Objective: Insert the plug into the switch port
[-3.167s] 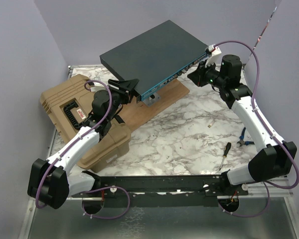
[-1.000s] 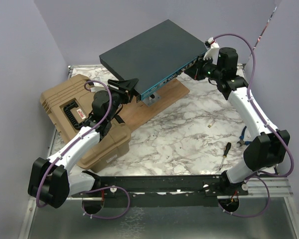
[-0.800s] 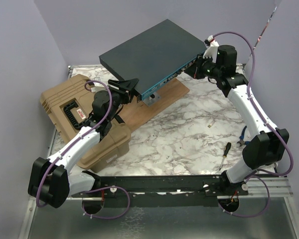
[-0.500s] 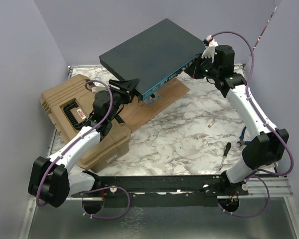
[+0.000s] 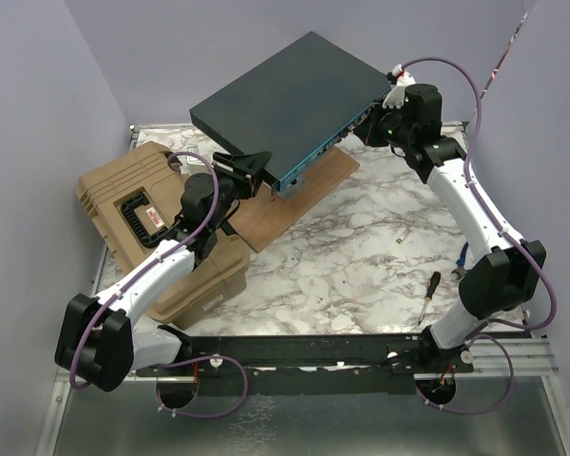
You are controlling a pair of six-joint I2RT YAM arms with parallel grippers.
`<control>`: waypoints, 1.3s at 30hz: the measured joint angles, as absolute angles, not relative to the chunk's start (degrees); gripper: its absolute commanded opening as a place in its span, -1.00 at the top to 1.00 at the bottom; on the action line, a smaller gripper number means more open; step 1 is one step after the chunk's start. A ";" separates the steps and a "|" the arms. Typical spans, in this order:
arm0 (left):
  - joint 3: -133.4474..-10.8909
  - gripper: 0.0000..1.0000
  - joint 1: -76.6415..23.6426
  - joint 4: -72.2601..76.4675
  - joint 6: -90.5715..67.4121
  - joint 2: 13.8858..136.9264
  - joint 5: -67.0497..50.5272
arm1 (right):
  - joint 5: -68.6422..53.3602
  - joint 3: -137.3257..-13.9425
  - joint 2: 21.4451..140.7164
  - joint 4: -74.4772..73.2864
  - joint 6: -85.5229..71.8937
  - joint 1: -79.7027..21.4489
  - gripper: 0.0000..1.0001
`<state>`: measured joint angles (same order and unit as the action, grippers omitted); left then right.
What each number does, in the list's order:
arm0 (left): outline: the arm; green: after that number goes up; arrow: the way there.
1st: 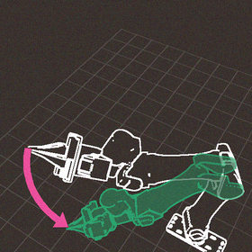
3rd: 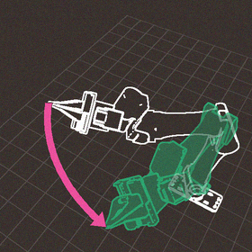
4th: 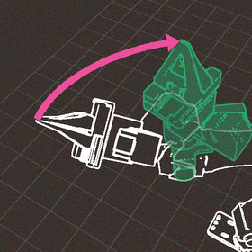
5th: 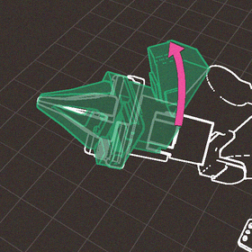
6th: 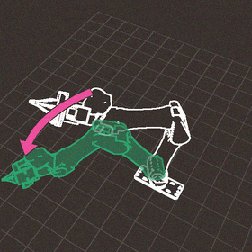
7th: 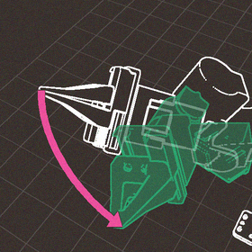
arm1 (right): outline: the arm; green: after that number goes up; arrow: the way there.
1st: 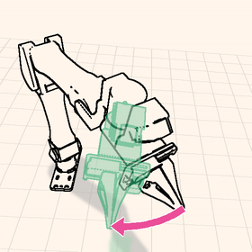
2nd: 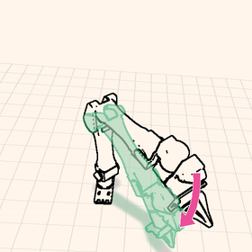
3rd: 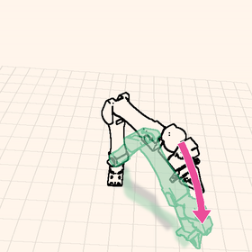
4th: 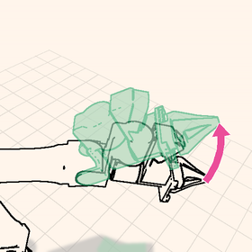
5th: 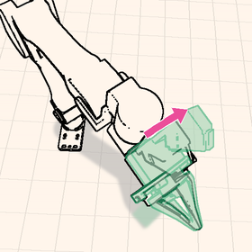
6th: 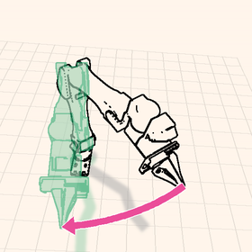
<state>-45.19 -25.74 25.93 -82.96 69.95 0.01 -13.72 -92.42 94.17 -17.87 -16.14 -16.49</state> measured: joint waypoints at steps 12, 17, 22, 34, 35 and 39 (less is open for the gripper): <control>-45.17 1.00 -25.10 25.17 -82.70 69.65 -0.91 | -22.26 -77.78 88.29 -2.15 -9.50 -12.91 0.14; -45.23 1.00 -23.70 24.64 -82.59 69.49 -2.63 | -31.18 -69.01 86.00 6.02 -5.85 -12.38 -0.05; -45.54 1.00 -23.31 24.03 -82.46 69.43 -3.46 | -34.17 -65.34 84.23 13.56 -1.10 -12.56 -0.14; -46.15 1.00 -23.20 22.96 -82.21 69.43 -3.70 | -33.45 -57.78 81.65 31.99 1.32 -9.28 -0.10; -46.19 1.00 -23.20 22.85 -82.19 69.43 -3.73 | -33.67 -57.78 81.82 33.21 1.13 -9.10 -0.09; -46.44 1.00 -23.11 22.46 -82.11 69.43 -3.99 | -34.54 -57.80 83.35 36.71 0.80 -8.67 -0.05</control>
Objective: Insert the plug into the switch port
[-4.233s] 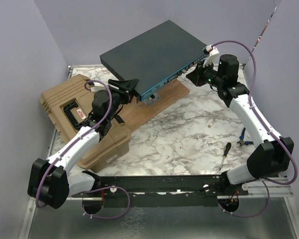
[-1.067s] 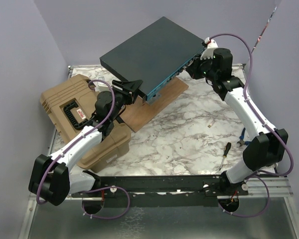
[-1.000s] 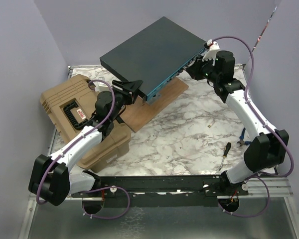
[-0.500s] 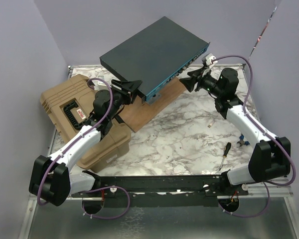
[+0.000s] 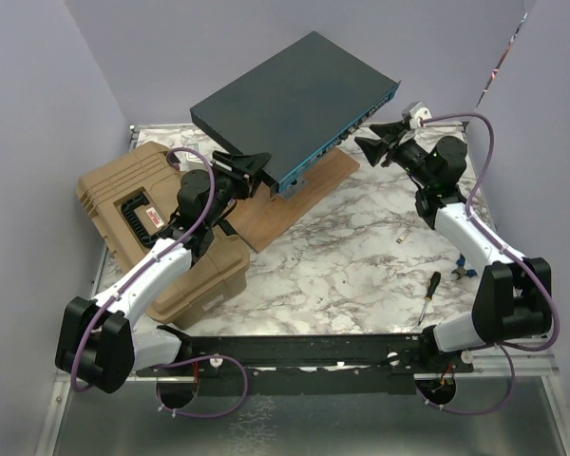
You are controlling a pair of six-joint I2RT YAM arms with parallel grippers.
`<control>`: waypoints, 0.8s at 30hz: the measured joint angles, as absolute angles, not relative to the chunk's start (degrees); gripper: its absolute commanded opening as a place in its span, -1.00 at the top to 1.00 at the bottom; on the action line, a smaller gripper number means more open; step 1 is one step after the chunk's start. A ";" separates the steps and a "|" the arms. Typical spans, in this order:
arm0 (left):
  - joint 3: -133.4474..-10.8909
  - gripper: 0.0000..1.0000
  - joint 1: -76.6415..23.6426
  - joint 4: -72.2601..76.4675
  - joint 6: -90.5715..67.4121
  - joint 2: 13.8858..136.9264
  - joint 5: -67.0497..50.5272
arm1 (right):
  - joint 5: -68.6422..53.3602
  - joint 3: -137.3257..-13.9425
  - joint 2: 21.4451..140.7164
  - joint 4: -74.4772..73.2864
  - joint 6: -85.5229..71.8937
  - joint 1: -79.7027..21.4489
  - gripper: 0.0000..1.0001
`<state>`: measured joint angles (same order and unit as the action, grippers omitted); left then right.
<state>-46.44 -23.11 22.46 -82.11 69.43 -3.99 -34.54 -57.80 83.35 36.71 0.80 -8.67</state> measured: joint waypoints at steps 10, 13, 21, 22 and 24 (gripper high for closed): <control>-46.92 1.00 -22.90 21.52 -82.04 69.43 -4.58 | -36.53 -58.57 88.12 38.50 -0.34 -8.56 -0.02; -46.94 1.00 -22.87 21.47 -82.04 69.43 -4.60 | -37.41 -59.40 88.73 38.98 -1.06 -8.51 0.00; -47.03 1.00 -22.87 21.30 -82.04 69.43 -4.67 | -38.92 -60.95 89.65 40.80 -2.66 -8.51 0.11; -47.03 1.00 -22.87 21.30 -82.04 69.43 -4.67 | -38.96 -61.17 89.91 40.93 -2.90 -8.51 0.13; -47.05 1.00 -22.87 21.28 -82.04 69.43 -4.69 | -39.07 -61.54 90.41 41.06 -3.09 -8.51 0.18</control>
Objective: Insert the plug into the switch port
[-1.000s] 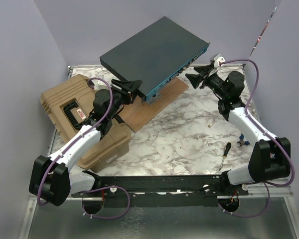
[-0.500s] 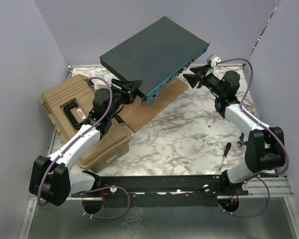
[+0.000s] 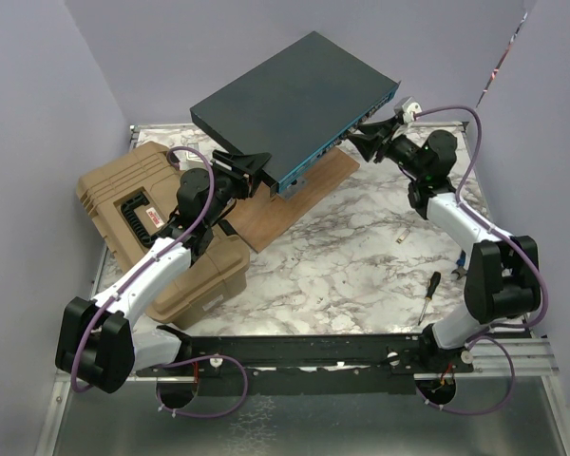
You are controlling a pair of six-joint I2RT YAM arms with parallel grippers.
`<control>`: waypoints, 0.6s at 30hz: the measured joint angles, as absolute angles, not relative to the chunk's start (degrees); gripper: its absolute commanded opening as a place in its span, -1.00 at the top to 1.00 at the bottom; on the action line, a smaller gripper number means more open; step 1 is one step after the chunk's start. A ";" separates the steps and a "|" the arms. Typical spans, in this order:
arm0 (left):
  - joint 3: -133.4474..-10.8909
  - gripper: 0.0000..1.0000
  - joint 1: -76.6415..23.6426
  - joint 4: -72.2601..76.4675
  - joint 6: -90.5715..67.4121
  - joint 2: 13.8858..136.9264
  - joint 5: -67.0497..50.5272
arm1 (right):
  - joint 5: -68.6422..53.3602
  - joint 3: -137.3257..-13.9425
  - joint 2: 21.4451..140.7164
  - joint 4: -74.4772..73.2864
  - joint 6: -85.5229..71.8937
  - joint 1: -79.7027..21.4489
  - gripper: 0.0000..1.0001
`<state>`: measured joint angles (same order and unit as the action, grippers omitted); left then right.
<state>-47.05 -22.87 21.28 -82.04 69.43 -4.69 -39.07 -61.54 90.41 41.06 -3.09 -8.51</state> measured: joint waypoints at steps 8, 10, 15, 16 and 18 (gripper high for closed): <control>-47.05 1.00 -22.87 21.28 -82.04 69.43 -4.69 | -39.42 -61.60 91.24 40.88 -3.40 -8.43 0.72; -47.05 1.00 -22.87 21.28 -82.02 69.43 -4.69 | -39.57 -61.60 91.24 40.75 -3.29 -8.21 0.83; -47.09 1.00 -22.87 21.19 -82.00 69.43 -4.69 | -40.80 -61.60 91.20 40.34 -2.94 -7.49 0.91; -47.11 1.00 -22.87 21.10 -82.00 69.43 -4.71 | -41.10 -61.60 91.15 40.14 -2.81 -7.35 0.91; -47.13 1.00 -22.87 21.08 -81.97 69.43 -4.71 | -41.52 -61.60 90.91 39.70 -2.42 -7.16 0.92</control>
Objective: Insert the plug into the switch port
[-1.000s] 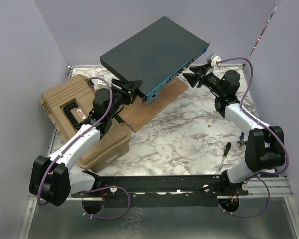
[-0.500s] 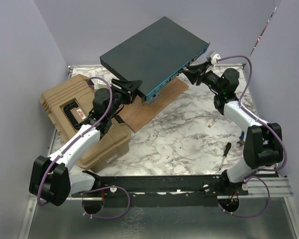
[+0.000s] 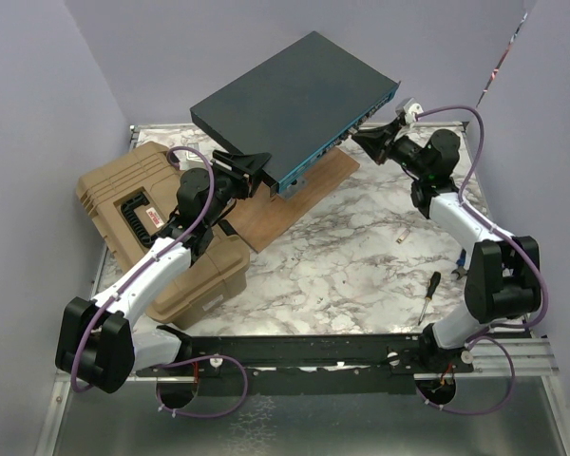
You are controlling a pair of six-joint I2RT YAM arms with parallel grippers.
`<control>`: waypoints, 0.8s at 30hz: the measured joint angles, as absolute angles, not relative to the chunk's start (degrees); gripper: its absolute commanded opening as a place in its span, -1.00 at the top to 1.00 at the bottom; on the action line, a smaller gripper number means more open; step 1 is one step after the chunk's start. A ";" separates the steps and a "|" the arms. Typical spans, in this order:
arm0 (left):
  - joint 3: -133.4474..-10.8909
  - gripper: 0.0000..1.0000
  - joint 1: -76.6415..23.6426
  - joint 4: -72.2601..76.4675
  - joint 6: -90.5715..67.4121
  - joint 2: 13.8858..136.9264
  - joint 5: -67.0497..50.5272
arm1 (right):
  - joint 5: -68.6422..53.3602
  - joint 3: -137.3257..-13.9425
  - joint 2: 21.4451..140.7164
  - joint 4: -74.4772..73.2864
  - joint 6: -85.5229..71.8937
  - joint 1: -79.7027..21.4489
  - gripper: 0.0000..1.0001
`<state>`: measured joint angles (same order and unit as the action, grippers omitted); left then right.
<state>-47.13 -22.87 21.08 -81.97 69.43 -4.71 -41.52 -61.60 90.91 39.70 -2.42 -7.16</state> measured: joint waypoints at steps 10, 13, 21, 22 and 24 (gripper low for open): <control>-47.13 1.00 -22.85 21.06 -82.00 69.43 -4.73 | -44.36 -63.81 91.48 37.06 -2.39 -6.63 0.93; -47.13 1.00 -22.83 21.06 -81.97 69.43 -4.75 | -45.76 -65.56 93.08 36.84 -3.42 -6.63 0.94; -47.27 1.00 -22.76 20.88 -81.97 69.43 -5.19 | -48.34 -68.49 94.63 34.41 -3.60 -6.70 0.95; -47.29 1.00 -22.72 20.86 -81.97 69.43 -5.26 | -48.36 -68.90 94.70 33.63 -3.36 -6.74 0.95; -47.40 1.00 -22.68 20.67 -81.97 69.43 -5.37 | -48.53 -69.73 94.78 32.01 -2.50 -6.81 0.96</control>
